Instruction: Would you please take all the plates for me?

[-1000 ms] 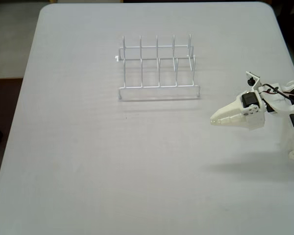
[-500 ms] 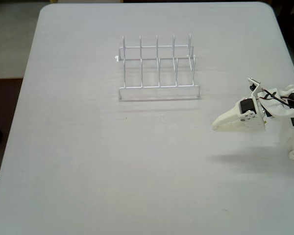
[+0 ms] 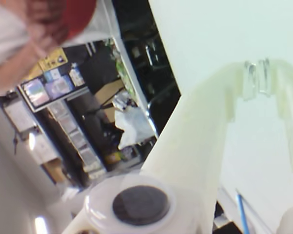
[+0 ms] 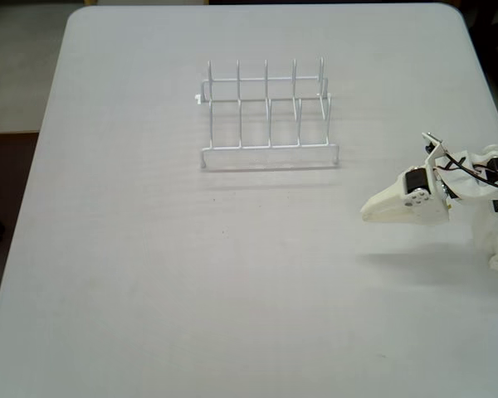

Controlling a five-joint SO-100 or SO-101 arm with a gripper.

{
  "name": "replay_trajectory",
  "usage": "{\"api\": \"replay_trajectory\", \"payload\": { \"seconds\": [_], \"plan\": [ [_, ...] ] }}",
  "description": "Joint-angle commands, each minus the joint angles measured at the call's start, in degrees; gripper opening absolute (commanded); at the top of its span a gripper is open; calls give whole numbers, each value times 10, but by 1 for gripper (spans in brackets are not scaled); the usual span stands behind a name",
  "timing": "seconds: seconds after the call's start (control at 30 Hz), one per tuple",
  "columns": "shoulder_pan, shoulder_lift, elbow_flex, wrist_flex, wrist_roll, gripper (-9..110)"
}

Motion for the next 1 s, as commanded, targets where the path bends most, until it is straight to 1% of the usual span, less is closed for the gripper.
{"api": "replay_trajectory", "payload": {
  "seconds": [0.0,0.47,0.73,0.97],
  "plan": [
    [3,11,0,0,-2,0],
    [-1,11,1,61,34,0],
    [-5,11,1,94,25,0],
    [-5,11,1,95,26,0]
  ]
}}
